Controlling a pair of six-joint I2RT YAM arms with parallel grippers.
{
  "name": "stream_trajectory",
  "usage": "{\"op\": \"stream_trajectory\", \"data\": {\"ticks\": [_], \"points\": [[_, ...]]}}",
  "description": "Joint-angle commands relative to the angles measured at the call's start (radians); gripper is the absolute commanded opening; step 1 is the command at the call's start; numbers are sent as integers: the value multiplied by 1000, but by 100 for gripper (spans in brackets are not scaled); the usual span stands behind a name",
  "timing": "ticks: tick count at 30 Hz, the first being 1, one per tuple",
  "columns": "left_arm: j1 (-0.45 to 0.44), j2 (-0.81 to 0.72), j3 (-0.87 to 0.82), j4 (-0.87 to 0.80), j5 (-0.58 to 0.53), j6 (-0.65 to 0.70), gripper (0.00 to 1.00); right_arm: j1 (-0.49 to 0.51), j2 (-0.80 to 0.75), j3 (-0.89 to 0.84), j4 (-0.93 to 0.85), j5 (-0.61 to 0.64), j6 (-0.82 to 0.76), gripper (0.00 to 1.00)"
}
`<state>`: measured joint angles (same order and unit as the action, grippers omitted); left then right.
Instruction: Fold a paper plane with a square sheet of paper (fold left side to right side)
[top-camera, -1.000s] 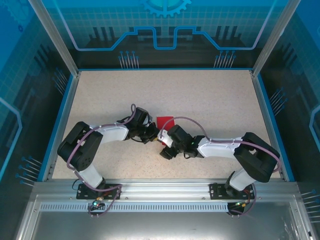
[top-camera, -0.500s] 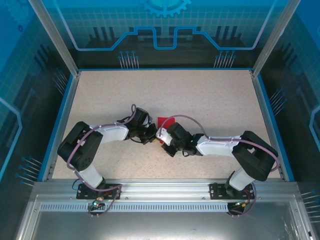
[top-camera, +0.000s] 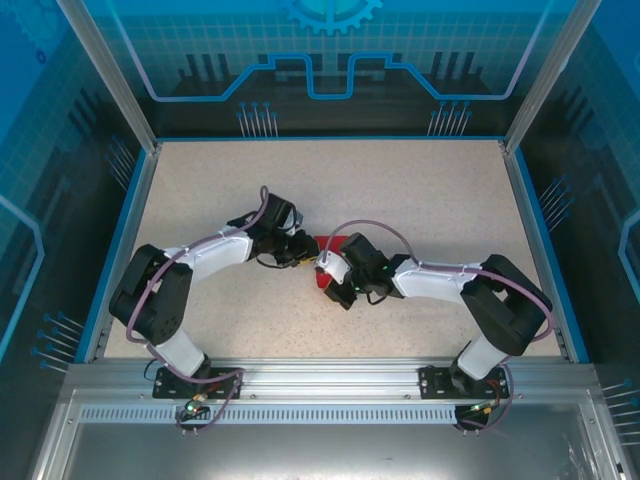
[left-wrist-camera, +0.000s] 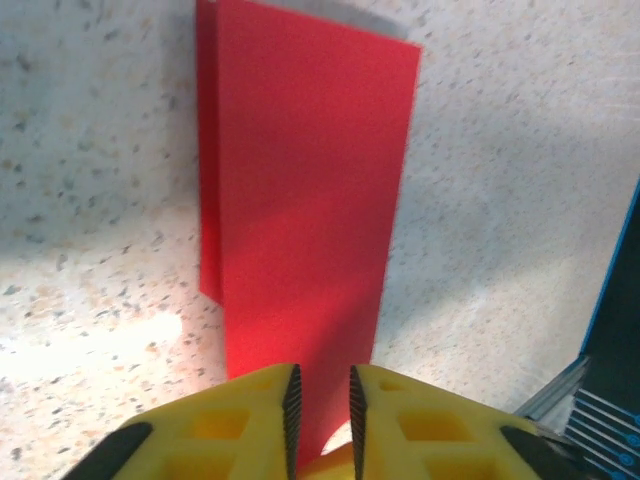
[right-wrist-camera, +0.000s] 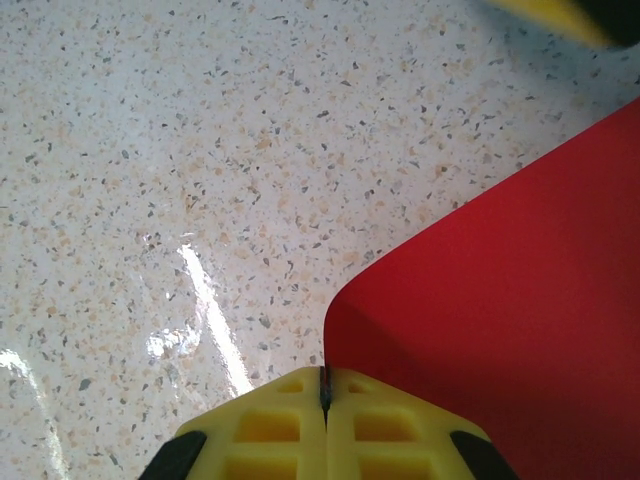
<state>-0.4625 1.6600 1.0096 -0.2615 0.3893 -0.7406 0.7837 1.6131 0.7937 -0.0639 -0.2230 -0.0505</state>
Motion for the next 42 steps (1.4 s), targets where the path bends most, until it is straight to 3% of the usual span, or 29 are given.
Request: {"op": "stream_trajectory", "data": {"ticks": [1,9,16,25,42], "points": [[3,77,74,-41,23,74,17,-26,22,27,-34,-75,35,0],[-6,299,246,-16,107,107,11,-51,48,42,-50,-116,51,0],[-27,436,361,-78,103,144,8,-85,53,48,-56,-170,79,0],[-38,500,327,-85,82,150,5,-163,88,78,-95,-243,138,0],[-51,508,304,-71,74,141,3,-276,132,109,-144,-219,201,0]]}}
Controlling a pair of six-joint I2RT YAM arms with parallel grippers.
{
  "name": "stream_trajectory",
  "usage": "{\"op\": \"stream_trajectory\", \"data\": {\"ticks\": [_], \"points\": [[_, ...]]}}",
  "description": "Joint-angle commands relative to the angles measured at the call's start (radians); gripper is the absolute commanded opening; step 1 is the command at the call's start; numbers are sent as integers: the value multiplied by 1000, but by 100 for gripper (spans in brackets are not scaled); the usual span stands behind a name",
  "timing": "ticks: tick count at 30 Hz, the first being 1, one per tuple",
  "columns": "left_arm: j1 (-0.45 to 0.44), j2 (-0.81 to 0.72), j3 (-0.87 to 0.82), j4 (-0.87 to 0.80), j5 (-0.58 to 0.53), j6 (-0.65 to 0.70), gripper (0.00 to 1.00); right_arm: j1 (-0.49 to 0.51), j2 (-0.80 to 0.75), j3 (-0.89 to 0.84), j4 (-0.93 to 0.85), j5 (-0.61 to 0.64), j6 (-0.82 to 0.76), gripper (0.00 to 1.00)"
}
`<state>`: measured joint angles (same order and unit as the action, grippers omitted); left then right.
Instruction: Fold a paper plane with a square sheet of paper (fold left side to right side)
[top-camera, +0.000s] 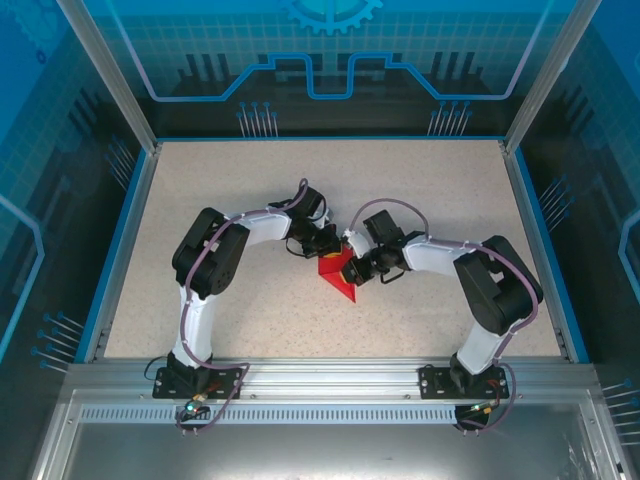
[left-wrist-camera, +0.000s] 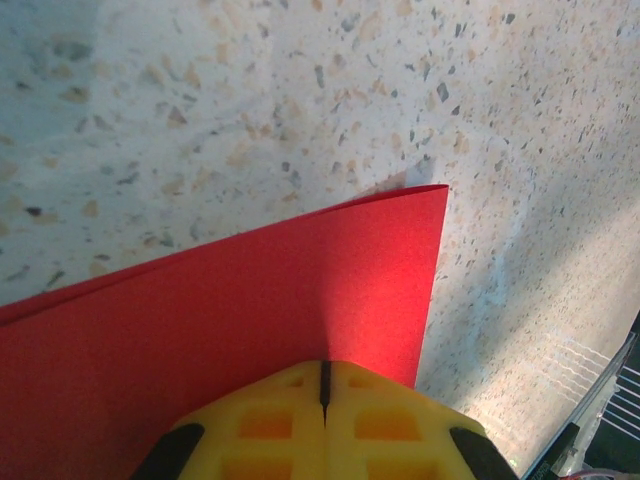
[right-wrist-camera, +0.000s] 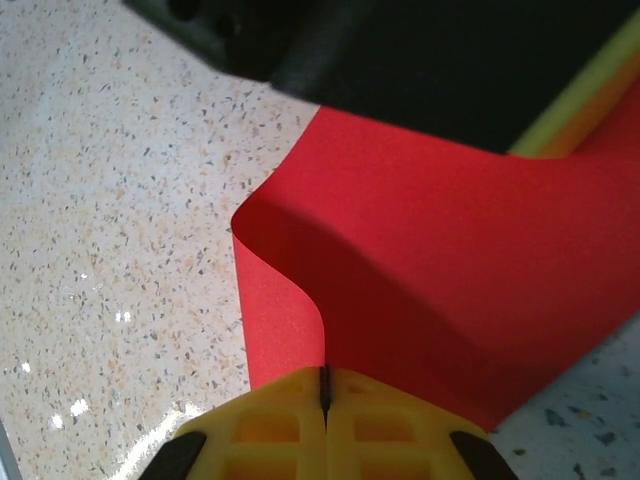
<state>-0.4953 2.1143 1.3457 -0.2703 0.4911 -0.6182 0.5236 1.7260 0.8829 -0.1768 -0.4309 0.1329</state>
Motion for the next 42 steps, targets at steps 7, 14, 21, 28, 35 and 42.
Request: {"op": "stream_trajectory", "data": {"ticks": [7,14,21,28,35,42], "points": [[-19,54,-32,-62,-29,18,3,-30,33,24,-39,-9,25,0],[-19,55,-31,-63,-28,16,3,-42,31,18,-38,4,32,0],[-19,58,-30,-62,-28,17,3,-50,37,16,-39,10,38,0],[-19,59,-28,-64,-29,17,3,-51,47,19,-44,12,36,0],[-21,59,-29,-65,-30,17,3,-51,47,18,-47,20,38,0],[-21,61,-29,-66,-32,17,3,-53,44,16,-51,28,35,0]]}}
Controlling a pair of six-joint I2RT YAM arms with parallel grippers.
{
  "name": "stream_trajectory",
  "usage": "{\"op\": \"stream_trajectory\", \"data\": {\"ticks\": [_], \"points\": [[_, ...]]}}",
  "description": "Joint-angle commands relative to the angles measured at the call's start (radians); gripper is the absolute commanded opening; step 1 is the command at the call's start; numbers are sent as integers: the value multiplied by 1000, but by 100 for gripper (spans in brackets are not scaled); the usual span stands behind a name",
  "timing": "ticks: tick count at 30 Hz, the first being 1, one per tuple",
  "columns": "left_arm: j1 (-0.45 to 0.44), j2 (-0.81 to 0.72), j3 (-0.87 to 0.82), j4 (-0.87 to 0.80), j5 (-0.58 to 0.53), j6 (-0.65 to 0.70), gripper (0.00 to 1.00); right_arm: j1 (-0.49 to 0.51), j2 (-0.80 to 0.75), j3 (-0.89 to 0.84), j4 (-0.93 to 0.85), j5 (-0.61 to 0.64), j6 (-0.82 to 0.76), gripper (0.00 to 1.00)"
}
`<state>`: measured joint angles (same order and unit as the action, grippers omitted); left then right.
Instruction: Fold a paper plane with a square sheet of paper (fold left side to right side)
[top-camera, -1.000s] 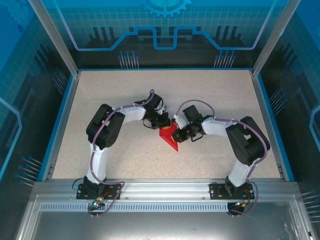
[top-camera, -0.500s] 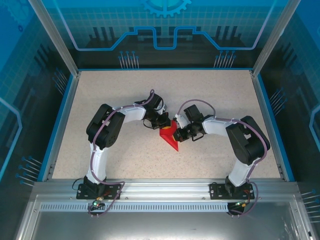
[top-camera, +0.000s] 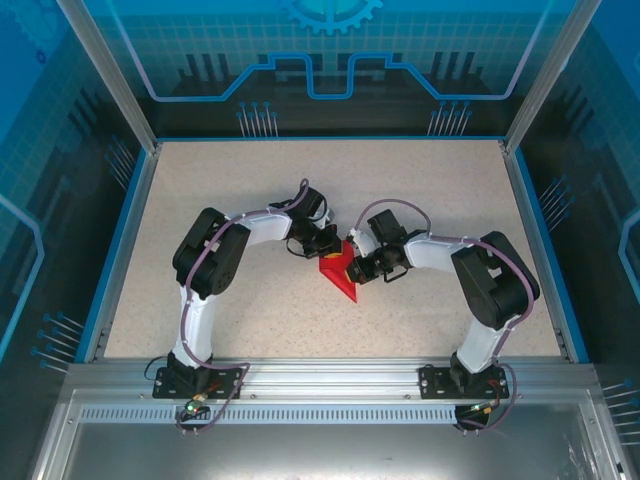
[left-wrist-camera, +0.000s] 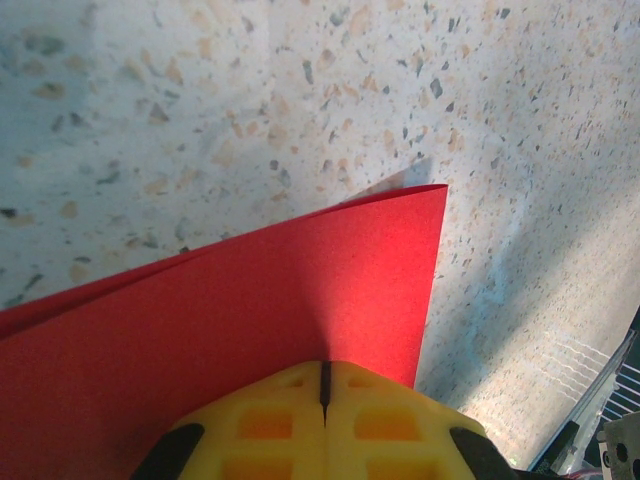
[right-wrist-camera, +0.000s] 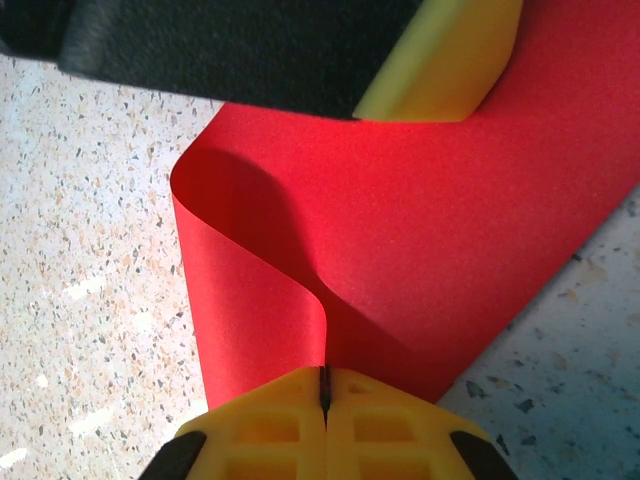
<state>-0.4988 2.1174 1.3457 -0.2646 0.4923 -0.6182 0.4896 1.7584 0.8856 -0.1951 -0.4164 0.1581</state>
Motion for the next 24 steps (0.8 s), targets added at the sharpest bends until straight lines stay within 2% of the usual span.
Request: {"op": "stream_trajectory", "data": {"ticks": [1,24], "points": [[-17,58,-29,-71,-33,17,3,-19,11,13,-33,14,9,0],[-17,59,-30,-71,-33,15,3,-19,20,3,-30,8,15,0]]}}
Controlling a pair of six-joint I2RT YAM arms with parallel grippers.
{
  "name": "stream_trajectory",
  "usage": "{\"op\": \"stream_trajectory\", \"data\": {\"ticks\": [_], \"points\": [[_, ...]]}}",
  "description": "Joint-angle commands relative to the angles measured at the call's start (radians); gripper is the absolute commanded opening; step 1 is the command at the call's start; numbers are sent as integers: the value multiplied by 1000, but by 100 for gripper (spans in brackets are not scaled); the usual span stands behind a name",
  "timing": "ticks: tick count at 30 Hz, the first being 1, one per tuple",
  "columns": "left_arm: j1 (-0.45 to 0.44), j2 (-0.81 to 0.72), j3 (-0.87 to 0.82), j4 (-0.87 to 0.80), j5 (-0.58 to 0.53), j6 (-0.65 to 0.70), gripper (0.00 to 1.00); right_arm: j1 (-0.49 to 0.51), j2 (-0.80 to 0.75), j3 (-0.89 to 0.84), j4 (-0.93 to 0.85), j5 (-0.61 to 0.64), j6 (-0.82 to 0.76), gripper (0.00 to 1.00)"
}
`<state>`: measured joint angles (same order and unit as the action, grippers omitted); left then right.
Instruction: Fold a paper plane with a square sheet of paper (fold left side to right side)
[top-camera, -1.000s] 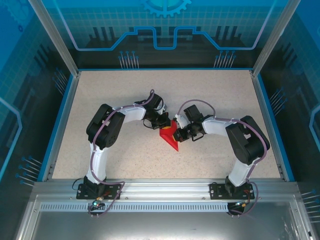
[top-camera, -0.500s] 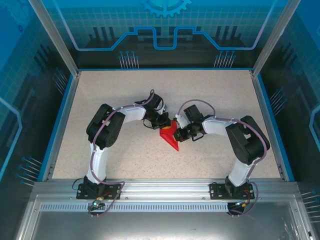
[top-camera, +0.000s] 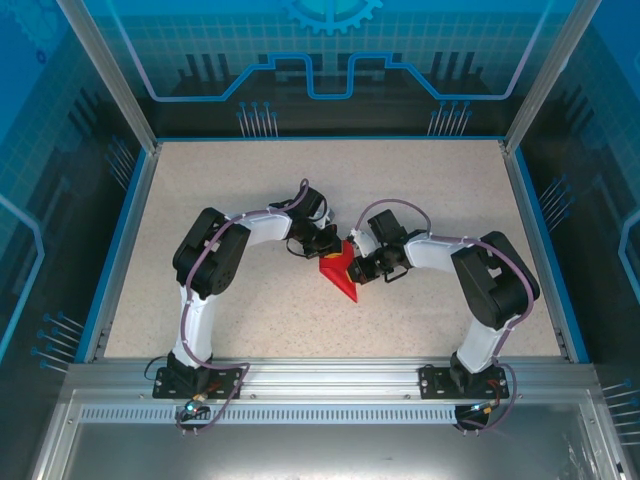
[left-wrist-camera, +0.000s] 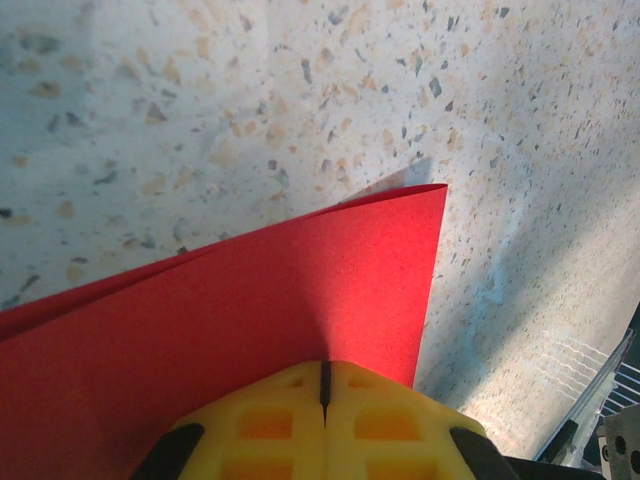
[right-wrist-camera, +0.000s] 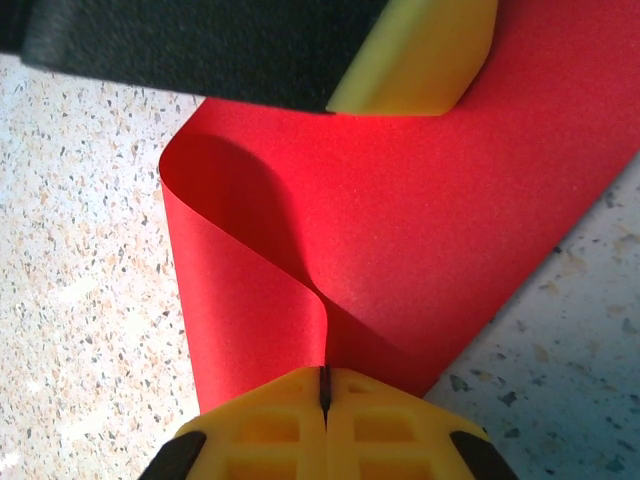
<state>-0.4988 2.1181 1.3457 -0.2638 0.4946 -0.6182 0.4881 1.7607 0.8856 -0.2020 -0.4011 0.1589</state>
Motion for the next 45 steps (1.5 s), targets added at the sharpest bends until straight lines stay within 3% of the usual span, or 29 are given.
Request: {"op": "stream_trajectory", "data": {"ticks": [1,20,30,36,40,45], "points": [[-17,60,-31,-71,-34,15,3,-17,17,0,-22,-8,14,0],[-18,6,-9,-99,-40,31,8,-16,60,28,-88,-15,20,0],[1,-91,90,-224,-113,97,23,0,102,59,-161,-29,31,0],[1,-259,-49,-193,-178,104,17,1,104,68,-175,-32,27,0],[-24,-355,-178,-117,-122,92,13,1,113,78,-183,-36,21,0],[-75,-355,-254,-10,-18,54,10,3,122,84,-188,-31,18,0]]}}
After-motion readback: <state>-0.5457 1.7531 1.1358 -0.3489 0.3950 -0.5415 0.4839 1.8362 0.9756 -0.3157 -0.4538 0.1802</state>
